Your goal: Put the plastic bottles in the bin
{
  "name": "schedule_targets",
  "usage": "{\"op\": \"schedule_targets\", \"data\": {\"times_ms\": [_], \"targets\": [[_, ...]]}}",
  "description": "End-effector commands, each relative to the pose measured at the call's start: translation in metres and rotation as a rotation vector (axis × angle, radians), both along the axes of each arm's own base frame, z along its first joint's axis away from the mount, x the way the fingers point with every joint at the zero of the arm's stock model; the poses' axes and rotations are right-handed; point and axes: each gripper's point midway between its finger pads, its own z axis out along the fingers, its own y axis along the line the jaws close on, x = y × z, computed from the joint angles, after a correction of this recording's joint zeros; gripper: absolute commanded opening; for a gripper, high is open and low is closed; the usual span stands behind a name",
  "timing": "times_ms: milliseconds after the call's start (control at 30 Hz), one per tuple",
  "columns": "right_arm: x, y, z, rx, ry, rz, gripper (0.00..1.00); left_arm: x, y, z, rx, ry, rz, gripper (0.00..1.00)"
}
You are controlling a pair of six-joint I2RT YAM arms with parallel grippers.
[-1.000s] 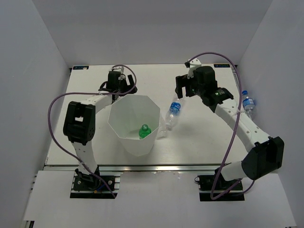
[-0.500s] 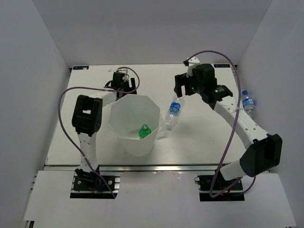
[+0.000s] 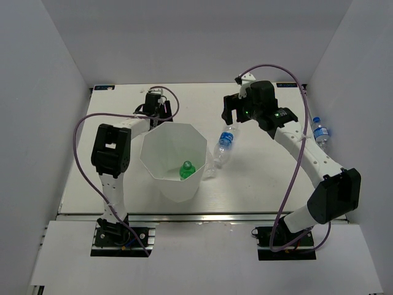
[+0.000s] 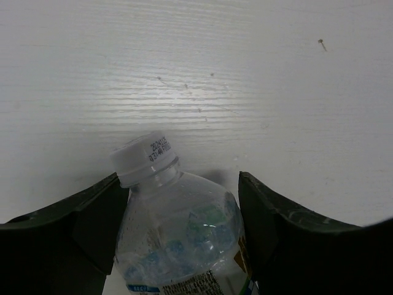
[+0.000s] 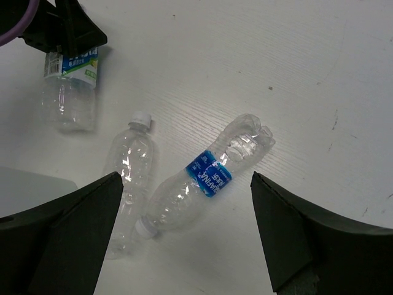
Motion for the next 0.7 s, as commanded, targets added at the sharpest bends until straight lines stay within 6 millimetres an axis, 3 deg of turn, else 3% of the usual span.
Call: {"op": "schedule_targets", "data": {"times_ms": [0, 100, 233, 333, 367, 400, 467, 500, 533, 567, 667], "targets": [[0.002, 0.004, 0.028, 0.047, -0.069, 0.017, 0.89, -0.001, 0.023, 0.054, 0.038, -0.083, 0.1, 0.09], [-0.002, 0.003, 0.035, 0.052, -0.099, 0.031, 0.89, 0.0, 0.046, 0.107, 0.012, -0.165, 0.226, 0.0], [-0.006, 0.005, 0.047, 0.104, -0.163, 0.044, 0.89, -0.004, 0.092, 0.187, -0.018, -0.264, 0.416, 0.0], [-0.012, 0.004, 0.048, 0.123, -0.198, 0.05, 0.89, -0.019, 0.108, 0.254, -0.019, -0.369, 0.478, 0.0], [-0.016, 0.002, 0.048, 0.128, -0.204, 0.051, 0.89, -0.025, 0.106, 0.271, -0.035, -0.394, 0.465, 0.0], [-0.018, 0.002, 0.049, 0.135, -0.209, 0.056, 0.89, -0.037, 0.104, 0.303, -0.07, -0.455, 0.443, 0.0], [-0.021, 0.002, 0.053, 0.144, -0.225, 0.058, 0.89, -0.051, 0.076, 0.332, -0.181, -0.512, 0.296, 0.0], [-0.023, 0.0, 0.048, 0.142, -0.218, 0.058, 0.89, -0.073, 0.067, 0.365, -0.252, -0.583, 0.24, 0.0], [-0.024, -0.001, 0.045, 0.139, -0.215, 0.054, 0.89, -0.085, 0.054, 0.357, -0.291, -0.574, 0.18, 0.0], [-0.025, -0.004, 0.046, 0.143, -0.225, 0.046, 0.89, -0.098, 0.034, 0.373, -0.356, -0.621, 0.075, 0.0], [-0.026, -0.012, 0.029, 0.145, -0.194, 0.009, 0.89, -0.148, -0.009, 0.385, -0.453, -0.653, -0.121, 0.0]]}}
